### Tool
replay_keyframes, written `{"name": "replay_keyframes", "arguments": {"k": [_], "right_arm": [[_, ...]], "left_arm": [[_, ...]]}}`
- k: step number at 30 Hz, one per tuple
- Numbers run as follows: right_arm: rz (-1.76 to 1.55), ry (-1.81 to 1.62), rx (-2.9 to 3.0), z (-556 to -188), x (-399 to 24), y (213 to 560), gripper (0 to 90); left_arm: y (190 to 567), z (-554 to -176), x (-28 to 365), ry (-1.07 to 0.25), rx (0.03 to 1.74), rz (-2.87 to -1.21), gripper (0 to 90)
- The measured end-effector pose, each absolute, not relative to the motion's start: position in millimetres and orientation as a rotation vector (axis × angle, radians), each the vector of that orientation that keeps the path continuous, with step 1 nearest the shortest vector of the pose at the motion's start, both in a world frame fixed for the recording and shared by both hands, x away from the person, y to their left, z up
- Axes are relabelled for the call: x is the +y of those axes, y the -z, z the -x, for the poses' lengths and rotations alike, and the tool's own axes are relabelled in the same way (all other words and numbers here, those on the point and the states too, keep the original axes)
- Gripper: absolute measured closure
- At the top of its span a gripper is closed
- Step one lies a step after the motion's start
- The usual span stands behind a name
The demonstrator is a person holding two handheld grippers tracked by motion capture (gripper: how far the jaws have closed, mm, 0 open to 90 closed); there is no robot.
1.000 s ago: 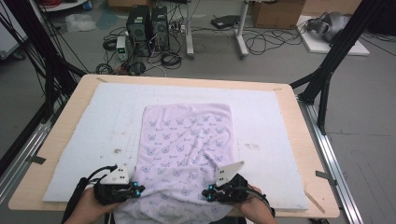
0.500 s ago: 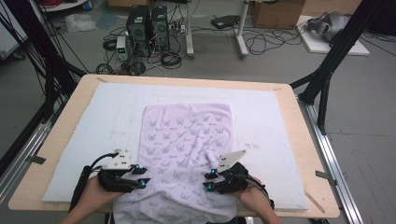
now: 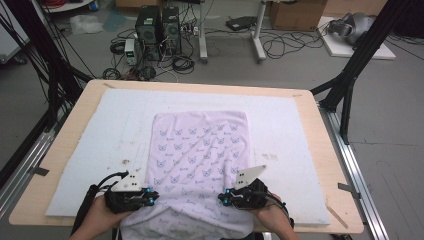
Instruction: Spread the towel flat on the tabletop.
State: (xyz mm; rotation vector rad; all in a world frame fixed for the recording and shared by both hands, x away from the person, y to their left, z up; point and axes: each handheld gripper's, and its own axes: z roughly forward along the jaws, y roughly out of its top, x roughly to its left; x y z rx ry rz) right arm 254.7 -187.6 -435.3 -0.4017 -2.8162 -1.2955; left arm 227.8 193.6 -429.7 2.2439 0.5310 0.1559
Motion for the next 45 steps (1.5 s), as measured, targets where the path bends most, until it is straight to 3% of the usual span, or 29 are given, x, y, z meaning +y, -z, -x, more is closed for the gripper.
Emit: {"name": "replay_keyframes", "arguments": {"k": [4, 6, 7, 17, 18, 19, 20, 21, 32, 34, 37, 45], "right_arm": [[0.367, 1.344, -2.792, -242.3, -191.8, 428.9, 85.6], [0.407, 1.365, -2.797, -244.5, -198.2, 425.9, 77.6], [0.436, 1.374, -2.809, -247.5, -202.0, 424.9, 75.2], [0.713, 1.257, -2.916, -295.1, -229.6, 436.0, 66.1], [0.717, 1.237, -2.924, -297.5, -228.6, 438.4, 66.0], [0.719, 1.218, -2.926, -298.9, -227.6, 440.1, 66.1], [0.722, 1.226, -2.920, -299.9, -226.9, 441.1, 66.3], [0.723, 1.235, -2.918, -301.3, -226.3, 441.4, 66.3], [0.775, 1.229, -2.940, -308.6, -220.1, 440.2, 66.3], [0.790, 1.231, -2.943, -311.1, -217.0, 440.9, 71.5], [0.775, 1.232, -2.946, -316.0, -215.0, 441.0, 87.6], [0.846, 1.272, -2.961, -328.9, -218.4, 433.8, 88.6]], "left_arm": [[423.7, -215.3, 196.2, -0.112, 0.501, -2.242, 81.8], [419.4, -220.7, 199.1, -0.139, 0.530, -2.222, 67.8], [417.6, -226.2, 201.3, -0.149, 0.539, -2.207, 66.3], [437.2, -294.3, 195.3, -0.258, 0.759, -2.226, 65.8], [439.5, -295.4, 193.6, -0.265, 0.753, -2.235, 69.8], [439.5, -295.7, 192.8, -0.290, 0.741, -2.230, 74.0], [439.2, -297.3, 192.0, -0.279, 0.744, -2.233, 85.0], [438.2, -298.4, 191.0, -0.277, 0.744, -2.244, 87.1], [427.8, -326.0, 204.9, -0.415, 0.836, -2.189, 88.4], [429.2, -331.2, 204.6, -0.423, 0.856, -2.183, 88.3], [433.7, -337.2, 203.8, -0.421, 0.872, -2.188, 88.3], [431.6, -350.8, 213.6, -0.478, 0.945, -2.138, 88.3]]}}
